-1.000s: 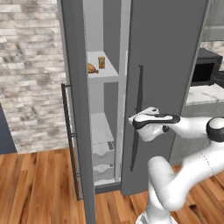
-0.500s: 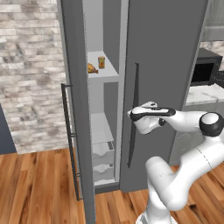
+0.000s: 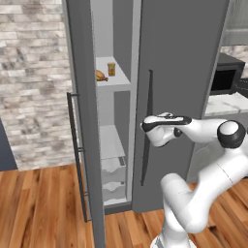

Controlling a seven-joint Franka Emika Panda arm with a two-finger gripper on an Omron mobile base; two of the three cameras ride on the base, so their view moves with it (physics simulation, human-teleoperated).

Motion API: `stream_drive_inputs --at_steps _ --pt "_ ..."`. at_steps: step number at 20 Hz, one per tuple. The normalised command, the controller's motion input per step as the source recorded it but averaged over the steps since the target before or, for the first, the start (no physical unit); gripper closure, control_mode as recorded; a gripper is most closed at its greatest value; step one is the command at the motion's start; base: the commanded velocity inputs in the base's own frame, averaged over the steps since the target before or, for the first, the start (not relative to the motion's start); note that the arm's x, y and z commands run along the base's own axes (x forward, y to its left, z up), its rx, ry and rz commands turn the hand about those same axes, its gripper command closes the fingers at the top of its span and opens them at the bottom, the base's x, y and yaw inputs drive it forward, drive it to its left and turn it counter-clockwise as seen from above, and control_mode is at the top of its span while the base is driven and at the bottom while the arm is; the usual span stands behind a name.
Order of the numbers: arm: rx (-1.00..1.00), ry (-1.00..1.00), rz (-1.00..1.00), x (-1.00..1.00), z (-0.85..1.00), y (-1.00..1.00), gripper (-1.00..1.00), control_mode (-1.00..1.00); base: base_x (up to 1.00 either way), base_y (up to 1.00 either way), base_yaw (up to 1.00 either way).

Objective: There's a chicken drumstick in the fridge that needs to be moved to the freezer for freezing. Pick up the chicken drumstick from the fridge, place it on any shelf in the freezer, and close the fridge and freezer doors when done.

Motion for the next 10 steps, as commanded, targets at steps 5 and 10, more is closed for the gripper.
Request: stream_drive_inputs --at_steps 5,10 --pt "0.0 0.0 -0.17 0.64 0.0 0.33 -1.0 -1.0 0.0 0.0 0.0" --pt "0.01 0.0 -0.1 0.1 0.11 0.1 -1.0 -1.0 0.0 0.0 0.0"
